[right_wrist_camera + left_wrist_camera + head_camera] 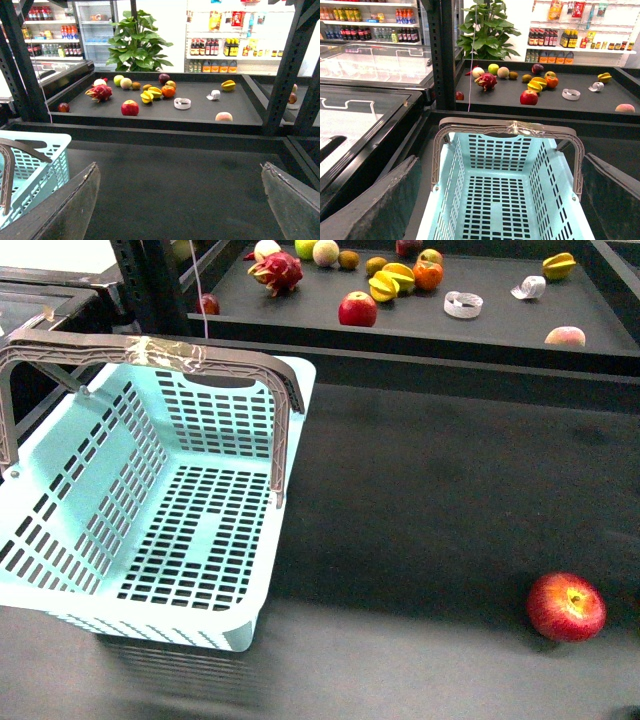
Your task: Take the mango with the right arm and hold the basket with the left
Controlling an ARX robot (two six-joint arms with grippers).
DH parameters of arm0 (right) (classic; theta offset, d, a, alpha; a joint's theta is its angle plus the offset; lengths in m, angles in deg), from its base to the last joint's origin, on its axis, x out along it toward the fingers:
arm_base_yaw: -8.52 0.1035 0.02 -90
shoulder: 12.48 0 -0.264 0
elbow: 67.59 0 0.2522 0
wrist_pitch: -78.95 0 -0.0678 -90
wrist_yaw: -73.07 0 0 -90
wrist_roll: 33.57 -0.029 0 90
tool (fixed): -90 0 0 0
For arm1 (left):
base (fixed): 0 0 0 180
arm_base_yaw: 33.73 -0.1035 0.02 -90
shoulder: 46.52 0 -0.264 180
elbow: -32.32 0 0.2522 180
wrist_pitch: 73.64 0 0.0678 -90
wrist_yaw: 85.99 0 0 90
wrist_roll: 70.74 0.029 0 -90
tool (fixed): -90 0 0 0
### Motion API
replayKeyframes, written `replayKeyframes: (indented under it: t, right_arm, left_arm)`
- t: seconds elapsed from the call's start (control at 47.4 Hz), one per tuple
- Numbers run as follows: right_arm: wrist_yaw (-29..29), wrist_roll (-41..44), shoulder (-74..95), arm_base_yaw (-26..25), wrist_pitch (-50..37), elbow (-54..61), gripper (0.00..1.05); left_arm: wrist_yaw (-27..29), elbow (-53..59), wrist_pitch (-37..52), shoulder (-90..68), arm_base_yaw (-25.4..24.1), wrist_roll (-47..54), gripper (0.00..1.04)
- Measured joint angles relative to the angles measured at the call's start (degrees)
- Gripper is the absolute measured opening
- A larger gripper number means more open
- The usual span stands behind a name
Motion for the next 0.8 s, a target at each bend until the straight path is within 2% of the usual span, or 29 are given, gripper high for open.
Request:
replayKeyframes:
  t: [0.338, 0.38, 0.422, 0.591, 0.718, 0.802]
  right_arm:
    - [0.0, 0.0, 0.0, 0.0, 0.0, 0.0, 0.96]
    - [0.0, 0.0, 0.0, 0.0, 0.0, 0.0, 0.96]
    - [-0.02, -0.02, 0.0, 0.0, 0.0, 0.0, 0.96]
    - [0.0, -0.02, 0.0, 0.0, 0.0, 0.0, 0.96]
    - [-0.02, 0.0, 0.0, 0.0, 0.0, 0.0, 0.96]
    - [-0.02, -0.02, 0.0, 0.0, 0.0, 0.0, 0.96]
  left_arm:
    - [0.04, 0.0, -0.04, -0.02, 0.0, -0.02, 0.98]
    - [3.43, 0.0, 0.0, -0.81, 1.11, -2.19, 0.98]
    - [9.22, -0.07, 2.82, -5.42, 3.06, -7.58, 0.98]
    - [9.49, -3.19, 19.82, -31.74, 5.18, -22.08, 0.98]
    - [10.45, -8.31, 33.11, -53.02, 6.43, -29.64, 0.98]
    - [10.03, -11.74, 38.99, -64.92, 8.0, -33.29, 0.98]
